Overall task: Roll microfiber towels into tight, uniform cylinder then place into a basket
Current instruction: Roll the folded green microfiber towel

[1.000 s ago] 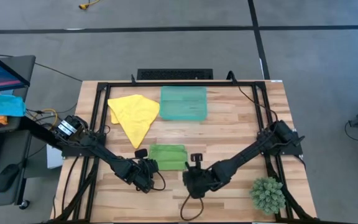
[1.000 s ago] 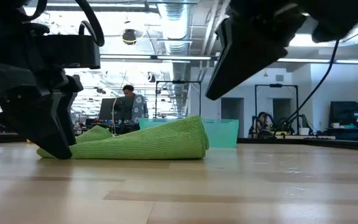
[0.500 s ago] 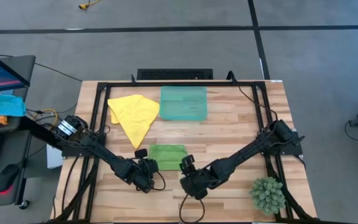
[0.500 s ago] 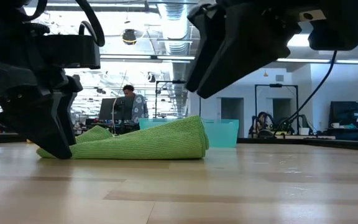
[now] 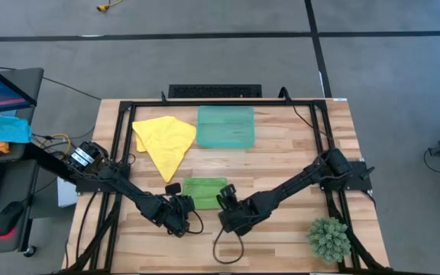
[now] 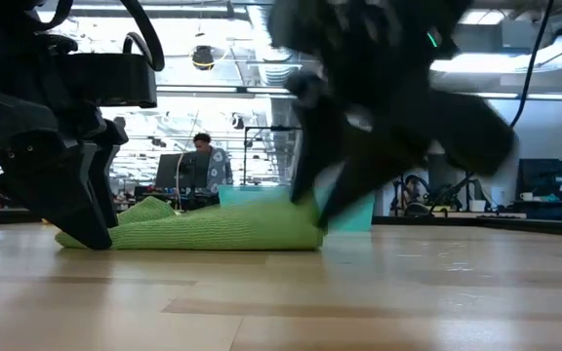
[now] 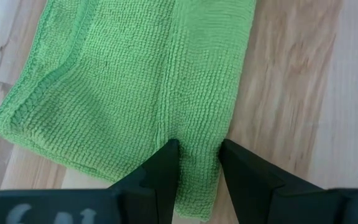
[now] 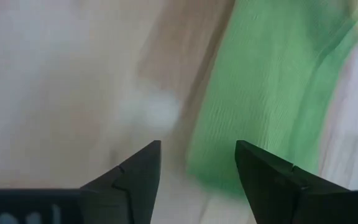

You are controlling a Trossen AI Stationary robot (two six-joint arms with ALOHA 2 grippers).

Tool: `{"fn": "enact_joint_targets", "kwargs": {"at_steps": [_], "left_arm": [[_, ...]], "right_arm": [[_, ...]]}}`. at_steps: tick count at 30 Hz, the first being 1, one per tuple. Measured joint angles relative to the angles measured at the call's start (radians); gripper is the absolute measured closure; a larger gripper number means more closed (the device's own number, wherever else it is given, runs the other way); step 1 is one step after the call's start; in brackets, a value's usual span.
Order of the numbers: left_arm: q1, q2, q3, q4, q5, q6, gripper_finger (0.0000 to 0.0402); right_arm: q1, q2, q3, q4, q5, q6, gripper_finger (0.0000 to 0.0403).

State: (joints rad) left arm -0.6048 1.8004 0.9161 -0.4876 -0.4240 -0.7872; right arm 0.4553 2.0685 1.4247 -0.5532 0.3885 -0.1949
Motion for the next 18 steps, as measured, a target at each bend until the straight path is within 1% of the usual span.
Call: {"fn": "enact_joint_targets", "kwargs": {"at_steps": [3, 5, 8, 16, 18], "left_arm": [[0.0, 0.0, 0.0, -0.003, 0.0, 0.0, 0.0286], [0.0, 0.0, 0.0, -0.005, 0.0, 0.0, 0.0286], [0.0, 0.001, 0.0, -0.007, 0.001, 0.0, 0.0286], [0.0, 0.001, 0.0, -0.013, 0.001, 0.016, 0.0286], [0.0, 0.001, 0.0, -0.013, -0.002, 0.027, 0.0286]], "right_arm": [[-0.007, 0.016, 0.012, 0.052, 0.01, 0.02, 0.0177], [-0.012, 0.021, 0.004, 0.013, 0.023, 0.057, 0.0176], [-0.031, 0.044, 0.008, 0.014, 0.034, 0.117, 0.0174], [-0.072, 0.048, 0.006, 0.0, 0.022, 0.235, 0.0182], [-0.079, 0.048, 0.006, 0.0, -0.01, 0.26, 0.0193]]}}
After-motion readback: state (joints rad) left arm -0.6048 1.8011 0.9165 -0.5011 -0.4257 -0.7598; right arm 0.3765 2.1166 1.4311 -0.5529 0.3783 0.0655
